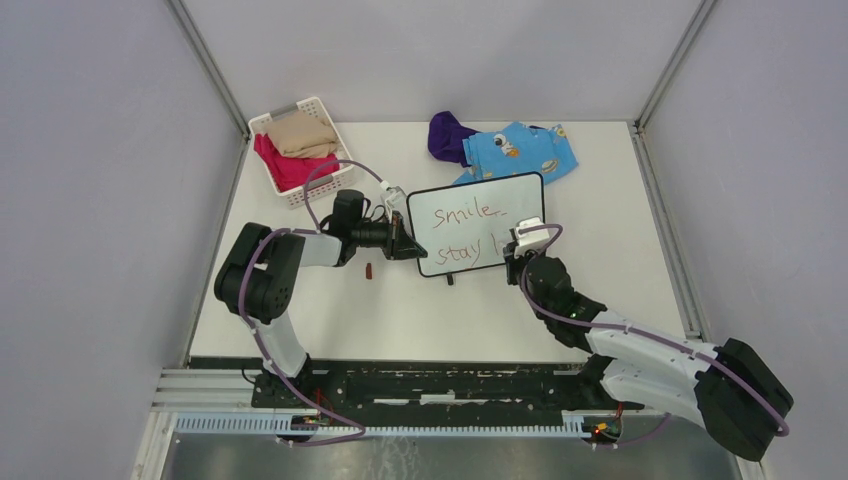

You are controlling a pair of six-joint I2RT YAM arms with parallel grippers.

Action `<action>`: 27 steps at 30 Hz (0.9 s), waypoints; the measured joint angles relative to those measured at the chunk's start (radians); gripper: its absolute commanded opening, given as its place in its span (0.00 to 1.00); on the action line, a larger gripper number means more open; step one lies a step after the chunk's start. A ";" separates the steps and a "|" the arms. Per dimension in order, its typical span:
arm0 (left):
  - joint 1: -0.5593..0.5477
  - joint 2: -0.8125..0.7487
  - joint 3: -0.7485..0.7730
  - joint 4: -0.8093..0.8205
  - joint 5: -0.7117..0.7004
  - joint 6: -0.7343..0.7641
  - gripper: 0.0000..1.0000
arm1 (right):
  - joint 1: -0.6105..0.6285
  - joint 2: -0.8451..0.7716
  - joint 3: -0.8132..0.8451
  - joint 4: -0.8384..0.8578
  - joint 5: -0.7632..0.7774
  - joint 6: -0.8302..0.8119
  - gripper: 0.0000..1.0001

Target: Write a sentence on the whiteboard

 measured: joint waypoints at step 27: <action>-0.005 0.000 0.002 -0.003 -0.004 0.000 0.02 | -0.002 0.017 -0.011 0.009 -0.039 0.019 0.00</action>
